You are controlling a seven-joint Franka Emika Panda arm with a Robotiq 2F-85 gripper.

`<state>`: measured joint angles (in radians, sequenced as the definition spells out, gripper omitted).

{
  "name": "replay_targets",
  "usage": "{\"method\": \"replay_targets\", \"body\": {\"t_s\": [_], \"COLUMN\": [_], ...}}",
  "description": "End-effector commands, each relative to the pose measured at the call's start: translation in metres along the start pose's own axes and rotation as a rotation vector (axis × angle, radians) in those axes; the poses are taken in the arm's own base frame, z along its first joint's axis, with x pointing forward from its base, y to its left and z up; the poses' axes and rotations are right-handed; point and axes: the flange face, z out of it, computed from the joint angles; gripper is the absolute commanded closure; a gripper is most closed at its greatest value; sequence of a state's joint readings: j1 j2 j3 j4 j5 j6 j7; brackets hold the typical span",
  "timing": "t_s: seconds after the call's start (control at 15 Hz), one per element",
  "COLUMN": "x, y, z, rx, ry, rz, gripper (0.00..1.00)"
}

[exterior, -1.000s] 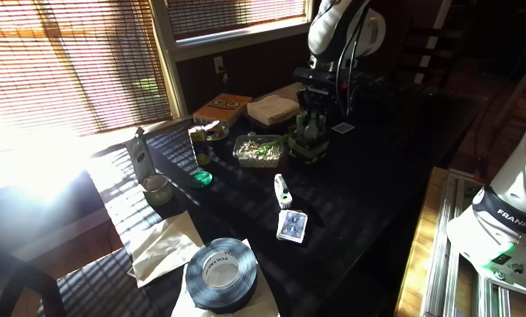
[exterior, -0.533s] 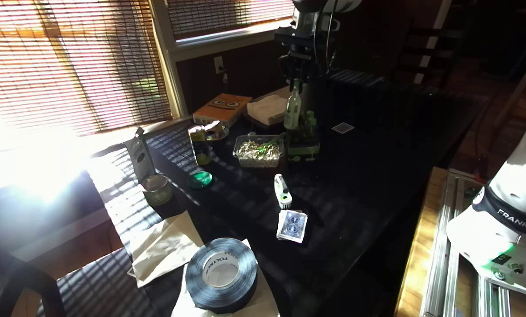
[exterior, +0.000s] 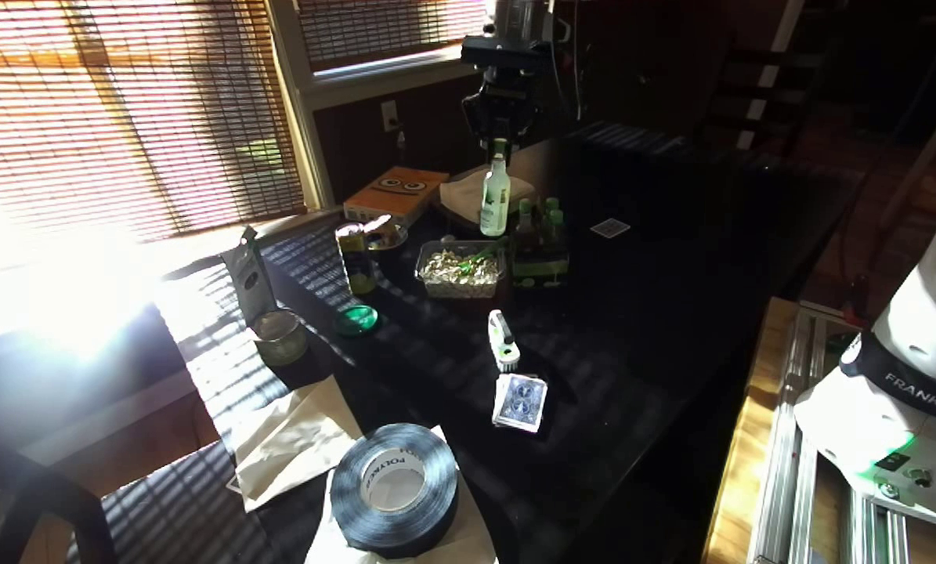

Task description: Remove one bottle from the box.

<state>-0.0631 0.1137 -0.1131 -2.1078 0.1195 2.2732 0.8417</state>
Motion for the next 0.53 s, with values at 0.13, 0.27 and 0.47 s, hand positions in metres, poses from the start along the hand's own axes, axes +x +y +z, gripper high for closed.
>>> {"method": "replay_targets", "body": {"t_s": [0.13, 0.27, 0.47], "x": [-0.040, -0.049, -0.041], "y": [-0.017, -0.022, -0.017], "z": [0.010, 0.014, 0.015], "rx": [-0.046, -0.054, -0.056], "ry": [-0.053, -0.060, -0.059], "rz": [-0.144, -0.158, -0.142], "gripper": [0.93, 0.71, 0.71]}}
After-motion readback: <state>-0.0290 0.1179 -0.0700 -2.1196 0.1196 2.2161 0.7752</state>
